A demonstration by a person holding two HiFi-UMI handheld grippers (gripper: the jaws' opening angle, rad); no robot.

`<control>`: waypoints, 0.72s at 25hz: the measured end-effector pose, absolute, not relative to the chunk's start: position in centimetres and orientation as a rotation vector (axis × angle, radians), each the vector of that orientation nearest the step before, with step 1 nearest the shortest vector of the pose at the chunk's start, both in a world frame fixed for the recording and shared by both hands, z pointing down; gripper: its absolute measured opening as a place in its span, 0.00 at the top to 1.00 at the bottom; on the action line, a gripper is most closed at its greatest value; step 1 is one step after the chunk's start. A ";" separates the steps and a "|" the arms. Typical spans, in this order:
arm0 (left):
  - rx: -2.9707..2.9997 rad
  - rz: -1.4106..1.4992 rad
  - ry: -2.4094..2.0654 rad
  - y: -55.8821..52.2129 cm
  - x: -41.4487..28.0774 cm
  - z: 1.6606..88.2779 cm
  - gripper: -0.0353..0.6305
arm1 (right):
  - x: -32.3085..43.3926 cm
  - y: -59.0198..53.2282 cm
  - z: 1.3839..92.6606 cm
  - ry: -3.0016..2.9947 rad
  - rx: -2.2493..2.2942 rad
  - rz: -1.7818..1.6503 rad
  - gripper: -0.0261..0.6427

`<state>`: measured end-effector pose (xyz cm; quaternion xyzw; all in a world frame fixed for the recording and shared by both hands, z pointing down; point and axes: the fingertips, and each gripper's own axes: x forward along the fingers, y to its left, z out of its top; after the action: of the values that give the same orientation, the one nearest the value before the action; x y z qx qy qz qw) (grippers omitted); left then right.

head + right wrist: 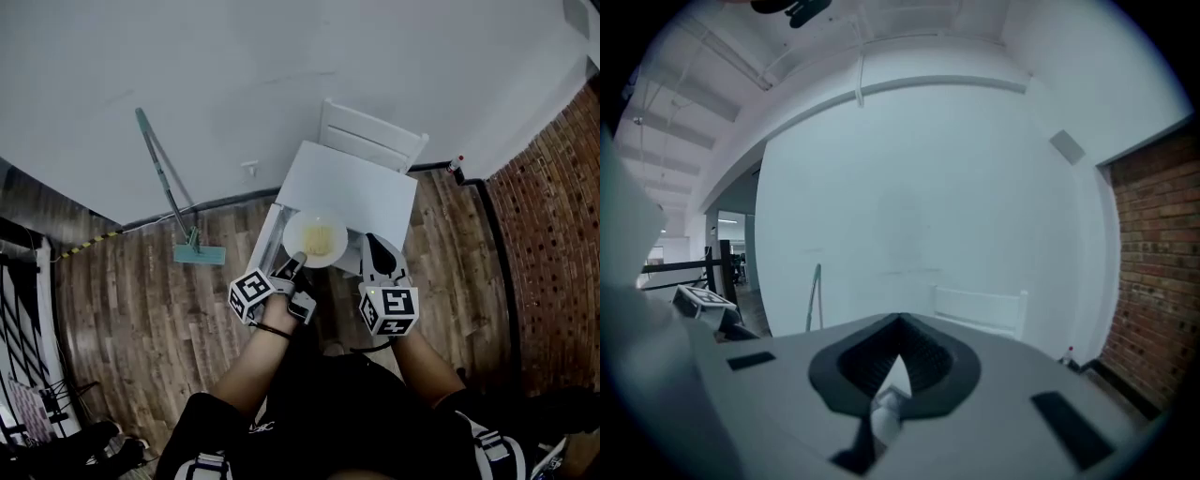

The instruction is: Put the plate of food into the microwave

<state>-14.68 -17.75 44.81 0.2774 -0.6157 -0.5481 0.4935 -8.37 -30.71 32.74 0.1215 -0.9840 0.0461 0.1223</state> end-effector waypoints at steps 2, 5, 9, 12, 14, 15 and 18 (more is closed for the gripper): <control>0.647 -1.344 -1.510 -17.5 -13.7 46.3 0.93 | -7.3 -30.4 35.5 -2.837 0.308 0.157 0.95; 0.621 -1.357 -1.517 -17.3 -12.6 49.0 0.93 | -6.6 -29.7 38.9 -2.808 0.264 0.162 0.95; 0.588 -1.351 -1.508 -16.9 -11.3 54.1 0.93 | -5.4 -29.0 43.7 -2.790 0.224 0.156 0.95; 0.612 -1.341 -1.524 -17.4 -12.2 59.4 0.93 | -6.2 -29.5 49.3 -2.808 0.163 0.202 0.95; 0.636 -1.346 -1.534 -18.0 -13.5 63.7 0.93 | -7.6 -30.0 54.0 -2.835 0.144 0.228 0.95; 0.647 -1.353 -1.538 -18.2 -14.1 66.0 0.93 | -8.5 -30.1 56.5 -2.853 0.143 0.227 0.95; 0.675 -1.382 -1.531 -19.1 -16.1 73.1 0.93 | -10.8 -30.8 63.6 -2.921 0.163 0.211 0.95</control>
<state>-16.14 -19.09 73.11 0.2749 -0.6240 -0.5632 0.4667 -10.82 -30.77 63.59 0.0553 -0.9904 0.0715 0.1043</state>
